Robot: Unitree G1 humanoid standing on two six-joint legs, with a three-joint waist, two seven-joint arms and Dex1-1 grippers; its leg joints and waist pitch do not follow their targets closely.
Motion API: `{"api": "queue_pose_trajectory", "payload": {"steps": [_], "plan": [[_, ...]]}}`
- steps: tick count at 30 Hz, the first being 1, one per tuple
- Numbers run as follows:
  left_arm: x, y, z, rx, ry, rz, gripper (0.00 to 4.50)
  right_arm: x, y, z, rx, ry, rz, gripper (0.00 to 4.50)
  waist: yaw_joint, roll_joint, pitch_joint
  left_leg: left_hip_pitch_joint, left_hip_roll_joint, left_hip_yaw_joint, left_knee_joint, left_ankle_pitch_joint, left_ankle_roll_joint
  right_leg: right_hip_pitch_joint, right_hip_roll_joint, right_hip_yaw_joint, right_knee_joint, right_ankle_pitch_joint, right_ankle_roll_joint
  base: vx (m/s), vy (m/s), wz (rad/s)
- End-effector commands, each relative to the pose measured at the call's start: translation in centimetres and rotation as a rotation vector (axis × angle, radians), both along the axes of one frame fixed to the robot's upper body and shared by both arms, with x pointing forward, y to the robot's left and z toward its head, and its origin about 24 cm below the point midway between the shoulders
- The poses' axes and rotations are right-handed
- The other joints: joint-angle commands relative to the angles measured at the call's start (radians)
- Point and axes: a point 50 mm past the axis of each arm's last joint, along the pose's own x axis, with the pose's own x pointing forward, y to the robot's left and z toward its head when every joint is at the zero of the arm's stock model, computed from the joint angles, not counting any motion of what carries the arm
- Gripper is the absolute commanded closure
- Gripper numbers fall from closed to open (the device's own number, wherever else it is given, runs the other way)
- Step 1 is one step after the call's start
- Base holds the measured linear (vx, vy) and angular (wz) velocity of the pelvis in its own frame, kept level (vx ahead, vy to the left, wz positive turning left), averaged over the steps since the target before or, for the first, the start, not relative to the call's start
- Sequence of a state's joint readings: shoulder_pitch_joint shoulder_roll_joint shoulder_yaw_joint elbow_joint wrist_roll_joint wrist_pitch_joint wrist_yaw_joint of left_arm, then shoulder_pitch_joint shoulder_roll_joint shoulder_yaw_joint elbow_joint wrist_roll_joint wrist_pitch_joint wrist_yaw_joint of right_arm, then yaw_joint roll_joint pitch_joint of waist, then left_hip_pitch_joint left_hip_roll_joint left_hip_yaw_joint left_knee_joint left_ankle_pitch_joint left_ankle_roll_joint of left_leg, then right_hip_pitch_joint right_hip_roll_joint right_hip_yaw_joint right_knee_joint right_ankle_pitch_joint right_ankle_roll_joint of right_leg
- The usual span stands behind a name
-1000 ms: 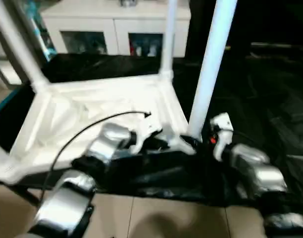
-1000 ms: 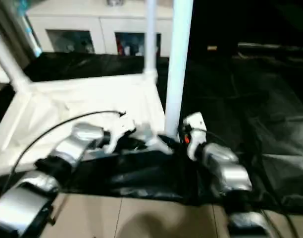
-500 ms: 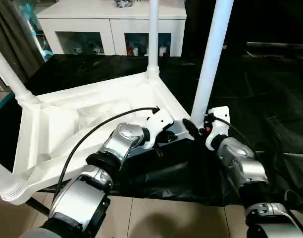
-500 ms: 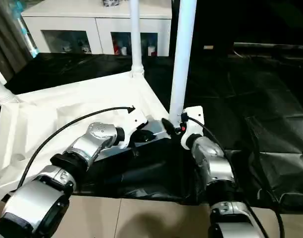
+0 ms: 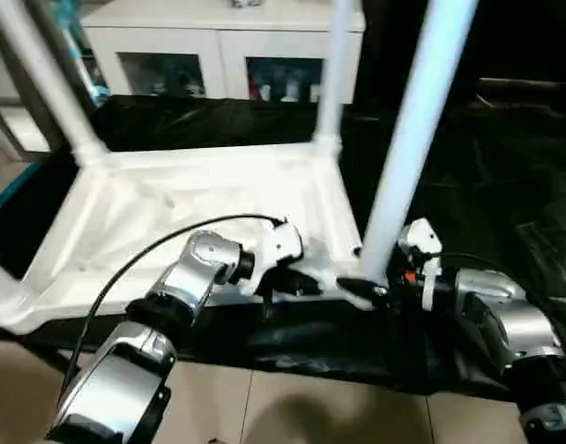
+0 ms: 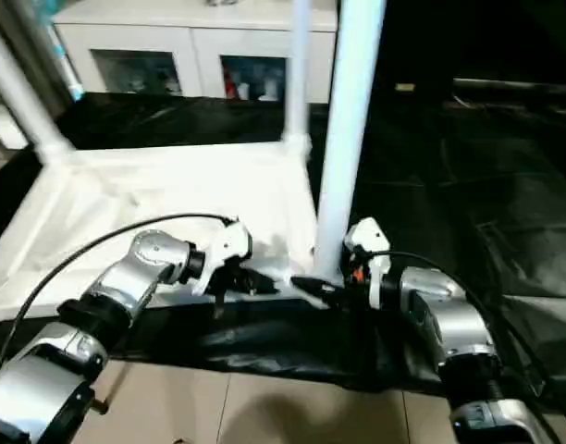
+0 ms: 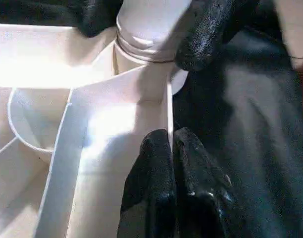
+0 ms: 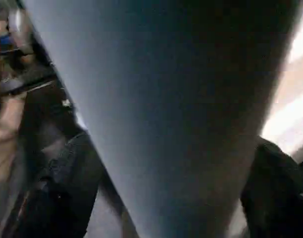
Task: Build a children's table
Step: Rotate leg to tighten
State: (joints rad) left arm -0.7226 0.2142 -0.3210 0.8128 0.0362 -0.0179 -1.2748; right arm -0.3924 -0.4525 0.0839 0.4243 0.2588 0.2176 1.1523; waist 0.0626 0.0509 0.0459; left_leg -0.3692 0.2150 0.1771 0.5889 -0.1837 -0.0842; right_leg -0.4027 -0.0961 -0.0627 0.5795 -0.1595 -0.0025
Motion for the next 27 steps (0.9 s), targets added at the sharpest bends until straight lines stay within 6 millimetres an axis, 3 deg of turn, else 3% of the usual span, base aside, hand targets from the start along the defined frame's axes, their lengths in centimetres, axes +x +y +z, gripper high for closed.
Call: {"api": "queue_pose_trajectory", "payload": {"steps": [1,9,10,15,20,22,24,26,27], "plan": [[-0.4,-0.2,0.3,0.005,0.006,-0.065,4.5,-0.3,-0.2,0.6,0.004,-0.002,0.048,0.62,-0.001,-0.014,-0.068,0.012,0.014,0.01,-0.066,-0.2,0.106,0.057,-0.034,0.026,-0.051,-0.158,-0.285,0.0,0.0,0.0],[-0.6,0.4,0.5,0.01,0.016,-0.073,4.5,-0.9,-0.1,0.6,-0.001,0.042,0.127,1.28,-0.002,-0.014,-0.072,0.006,0.011,0.009,-0.061,-0.151,0.109,0.058,-0.033,0.024,-0.046,-0.124,-0.282,0.0,0.0,0.0],[-0.7,0.4,0.5,0.009,0.015,-0.071,4.5,-1.0,0.0,0.6,0.003,0.047,0.131,1.36,-0.001,-0.022,-0.072,0.007,0.012,0.009,-0.061,-0.146,0.112,0.058,-0.034,0.024,-0.044,-0.126,-0.282,0.0,0.0,0.0],[-0.5,-0.1,0.4,-0.006,0.008,-0.035,4.5,-1.2,0.6,0.0,0.012,0.068,0.117,1.77,-0.001,-0.02,-0.07,0.006,0.012,0.01,-0.061,-0.15,0.109,0.056,-0.033,0.025,-0.046,-0.141,-0.276,0.0,0.0,0.0],[0.5,-1.1,0.5,-0.027,-0.025,0.092,4.5,-0.8,0.9,-1.2,-0.002,0.074,-0.019,1.92,-0.003,-0.022,-0.065,0.014,0.009,0.012,-0.064,-0.201,0.079,0.048,-0.034,0.026,-0.062,-0.251,-0.244,0.0,0.0,0.0],[0.9,-1.5,0.6,-0.031,-0.036,0.133,4.5,-0.3,0.9,-1.7,-0.015,0.069,-0.098,1.94,-0.006,-0.022,-0.063,0.01,0.007,0.01,-0.066,-0.209,0.071,0.05,-0.034,0.025,-0.065,-0.29,-0.227,0.0,0.0,0.0],[2.0,-2.7,0.8,-0.036,-0.08,0.26,4.5,1.2,0.8,-3.1,-0.04,0.063,-0.377,1.97,-0.015,-0.02,-0.061,0.01,0.003,0.008,-0.068,-0.23,0.051,0.046,-0.034,0.022,-0.071,-0.343,-0.206,0.0,0.0,0.0],[2.7,-3.5,1.0,-0.035,-0.115,0.348,4.5,1.7,1.2,-3.8,-0.037,0.073,-0.505,1.98,-0.03,-0.023,-0.061,0.009,-0.002,0.003,-0.071,-0.248,0.023,0.048,-0.035,0.018,-0.077,-0.395,-0.177,0.0,0.0,0.0],[2.8,-3.8,1.1,-0.038,-0.12,0.373,4.5,1.8,1.6,-3.9,-0.036,0.071,-0.52,1.98,-0.032,-0.01,-0.062,0.011,-0.001,0.0,-0.073,-0.254,0.022,0.05,-0.035,0.018,-0.078,-0.392,-0.176,0.0,0.0,0.0]]}}
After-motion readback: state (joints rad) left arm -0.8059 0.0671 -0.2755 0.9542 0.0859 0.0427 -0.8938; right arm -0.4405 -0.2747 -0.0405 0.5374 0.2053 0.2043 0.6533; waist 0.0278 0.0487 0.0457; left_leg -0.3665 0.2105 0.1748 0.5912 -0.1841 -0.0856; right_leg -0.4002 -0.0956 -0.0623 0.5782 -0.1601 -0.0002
